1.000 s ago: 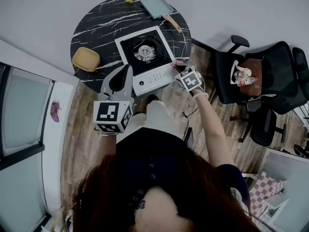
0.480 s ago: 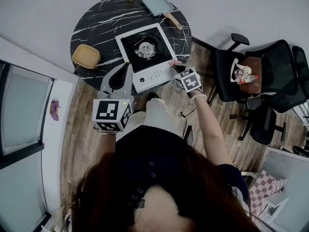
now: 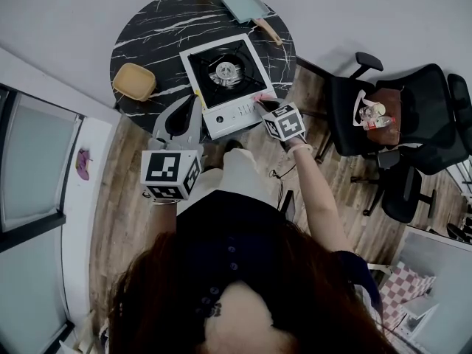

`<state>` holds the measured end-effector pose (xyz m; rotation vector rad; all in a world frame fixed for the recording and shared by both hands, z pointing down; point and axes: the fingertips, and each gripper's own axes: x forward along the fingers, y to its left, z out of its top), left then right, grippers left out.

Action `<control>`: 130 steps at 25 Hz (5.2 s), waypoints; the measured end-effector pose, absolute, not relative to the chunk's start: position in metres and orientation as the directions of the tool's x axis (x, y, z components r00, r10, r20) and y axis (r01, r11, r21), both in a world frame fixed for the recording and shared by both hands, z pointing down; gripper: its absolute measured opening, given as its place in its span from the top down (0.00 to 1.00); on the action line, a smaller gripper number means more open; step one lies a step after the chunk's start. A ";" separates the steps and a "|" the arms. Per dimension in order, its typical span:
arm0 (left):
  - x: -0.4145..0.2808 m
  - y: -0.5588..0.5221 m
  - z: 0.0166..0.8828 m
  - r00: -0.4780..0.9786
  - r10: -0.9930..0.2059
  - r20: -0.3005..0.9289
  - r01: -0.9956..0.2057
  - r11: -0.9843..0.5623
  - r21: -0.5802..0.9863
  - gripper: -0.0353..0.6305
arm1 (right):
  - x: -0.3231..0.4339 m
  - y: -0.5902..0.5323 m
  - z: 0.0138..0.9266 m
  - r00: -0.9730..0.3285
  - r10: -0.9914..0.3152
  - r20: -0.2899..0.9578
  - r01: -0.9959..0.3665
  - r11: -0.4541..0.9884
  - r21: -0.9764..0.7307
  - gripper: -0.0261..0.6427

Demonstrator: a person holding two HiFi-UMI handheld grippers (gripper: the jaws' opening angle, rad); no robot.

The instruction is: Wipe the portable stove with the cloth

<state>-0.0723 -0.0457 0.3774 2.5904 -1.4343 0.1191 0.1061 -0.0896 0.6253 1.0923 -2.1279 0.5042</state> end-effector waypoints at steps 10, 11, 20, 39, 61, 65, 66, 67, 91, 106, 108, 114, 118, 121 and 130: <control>-0.080 -0.042 0.380 0.518 -0.841 0.156 -0.855 -0.503 0.125 0.93 | 0.081 -0.085 0.623 -0.446 -0.537 0.716 -0.806 0.588 -0.061 0.93; -0.082 -0.042 0.379 0.515 -0.843 0.155 -0.857 -0.500 0.125 0.93 | 0.079 -0.084 0.623 -0.450 -0.533 0.716 -0.804 0.592 -0.064 0.93; -0.093 -0.043 0.383 0.484 -0.861 0.154 -0.874 -0.469 0.128 0.93 | 0.057 -0.081 0.625 -0.477 -0.509 0.716 -0.777 0.625 -0.073 0.93; -0.106 -0.039 0.384 0.455 -0.877 0.156 -0.889 -0.439 0.129 0.93 | 0.015 -0.067 0.624 -0.532 -0.454 0.715 -0.711 0.697 -0.086 0.93; -0.120 -0.036 0.384 0.448 -0.882 0.149 -0.892 -0.430 0.136 0.93 | -0.029 -0.051 0.624 -0.576 -0.417 0.703 -0.671 0.733 -0.115 0.93; -0.122 -0.036 0.383 0.445 -0.883 0.148 -0.894 -0.427 0.138 0.93 | -0.039 -0.047 0.626 -0.579 -0.409 0.706 -0.661 0.742 -0.112 0.93; -0.123 -0.036 0.383 0.443 -0.884 0.148 -0.894 -0.426 0.138 0.93 | -0.040 -0.047 0.626 -0.578 -0.412 0.705 -0.664 0.739 -0.112 0.93; -0.124 -0.036 0.383 0.442 -0.885 0.147 -0.895 -0.424 0.139 0.93 | -0.041 -0.047 0.626 -0.578 -0.416 0.703 -0.669 0.734 -0.115 0.93; -0.140 -0.033 0.383 0.408 -0.901 0.146 -0.910 -0.387 0.148 0.93 | -0.087 -0.025 0.625 -0.625 -0.333 0.706 -0.574 0.809 -0.126 0.93; -0.150 -0.033 0.386 0.373 -0.916 0.150 -0.924 -0.351 0.153 0.93 | -0.099 -0.047 0.628 -0.557 -0.307 0.772 -0.501 0.865 -0.018 0.93; -0.151 -0.033 0.386 0.369 -0.917 0.150 -0.925 -0.347 0.153 0.93 | -0.101 -0.048 0.629 -0.548 -0.302 0.780 -0.492 0.871 -0.009 0.93; -0.154 -0.034 0.387 0.361 -0.920 0.155 -0.929 -0.339 0.151 0.93 | -0.105 -0.056 0.629 -0.539 -0.306 0.785 -0.486 0.874 0.007 0.93; -0.155 -0.036 0.387 0.360 -0.919 0.159 -0.929 -0.338 0.151 0.93 | -0.106 -0.065 0.629 -0.518 -0.311 0.797 -0.490 0.872 0.022 0.93; -0.158 -0.037 0.388 0.356 -0.920 0.161 -0.930 -0.334 0.153 0.93 | -0.104 -0.072 0.628 -0.493 -0.323 0.808 -0.490 0.871 0.049 0.93; -0.163 -0.039 0.391 0.346 -0.924 0.163 -0.933 -0.321 0.161 0.93 | -0.103 -0.086 0.627 -0.454 -0.301 0.839 -0.489 0.871 0.047 0.93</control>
